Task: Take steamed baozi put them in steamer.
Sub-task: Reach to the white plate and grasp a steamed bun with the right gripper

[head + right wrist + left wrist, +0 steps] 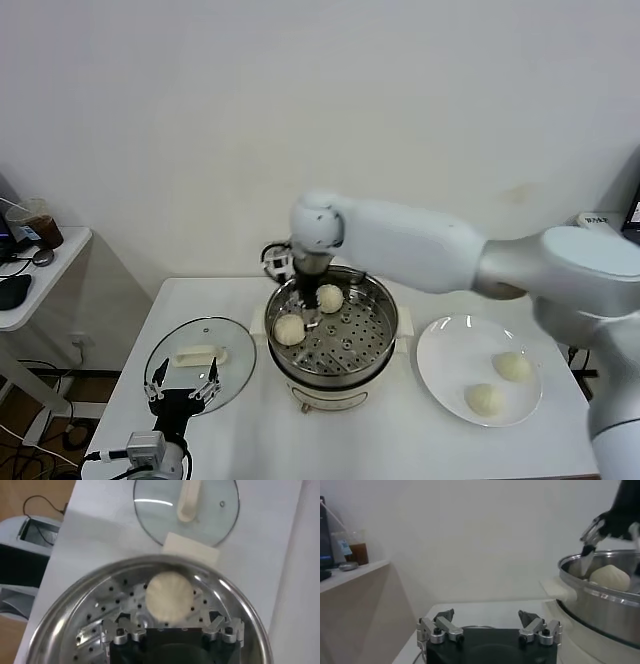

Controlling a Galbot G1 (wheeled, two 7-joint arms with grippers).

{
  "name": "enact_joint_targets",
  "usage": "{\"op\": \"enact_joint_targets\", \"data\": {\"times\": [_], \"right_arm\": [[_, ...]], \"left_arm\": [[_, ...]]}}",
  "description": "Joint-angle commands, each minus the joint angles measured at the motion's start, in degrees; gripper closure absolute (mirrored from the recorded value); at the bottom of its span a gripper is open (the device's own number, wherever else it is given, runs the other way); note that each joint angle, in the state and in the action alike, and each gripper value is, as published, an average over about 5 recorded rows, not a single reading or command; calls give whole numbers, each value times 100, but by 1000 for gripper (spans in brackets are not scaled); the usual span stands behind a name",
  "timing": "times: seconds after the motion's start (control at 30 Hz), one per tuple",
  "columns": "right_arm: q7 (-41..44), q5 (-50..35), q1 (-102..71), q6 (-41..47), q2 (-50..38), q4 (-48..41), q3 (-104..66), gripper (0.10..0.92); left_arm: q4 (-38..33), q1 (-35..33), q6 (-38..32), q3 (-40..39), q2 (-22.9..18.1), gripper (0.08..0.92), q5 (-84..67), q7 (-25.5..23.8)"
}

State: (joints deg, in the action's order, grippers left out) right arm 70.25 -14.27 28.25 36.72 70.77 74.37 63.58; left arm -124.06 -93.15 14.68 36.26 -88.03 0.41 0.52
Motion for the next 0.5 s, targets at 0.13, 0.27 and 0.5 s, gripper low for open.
{"op": "enact_joint_targets", "data": {"times": [0.13, 0.27, 0.5], "right_arm": [[789, 263, 776, -923, -3247, 1533, -354, 203], [872, 547, 279, -1775, -4326, 1768, -408, 203], [1000, 1708, -1960, -2180, -5556, 2446, -1638, 203]], "left_arm": [[-6, 2, 22, 66, 16, 177, -9, -35], [8, -12, 40, 79, 22, 177, -17, -47], [15, -114, 46, 73, 9, 177, 1, -45]]}}
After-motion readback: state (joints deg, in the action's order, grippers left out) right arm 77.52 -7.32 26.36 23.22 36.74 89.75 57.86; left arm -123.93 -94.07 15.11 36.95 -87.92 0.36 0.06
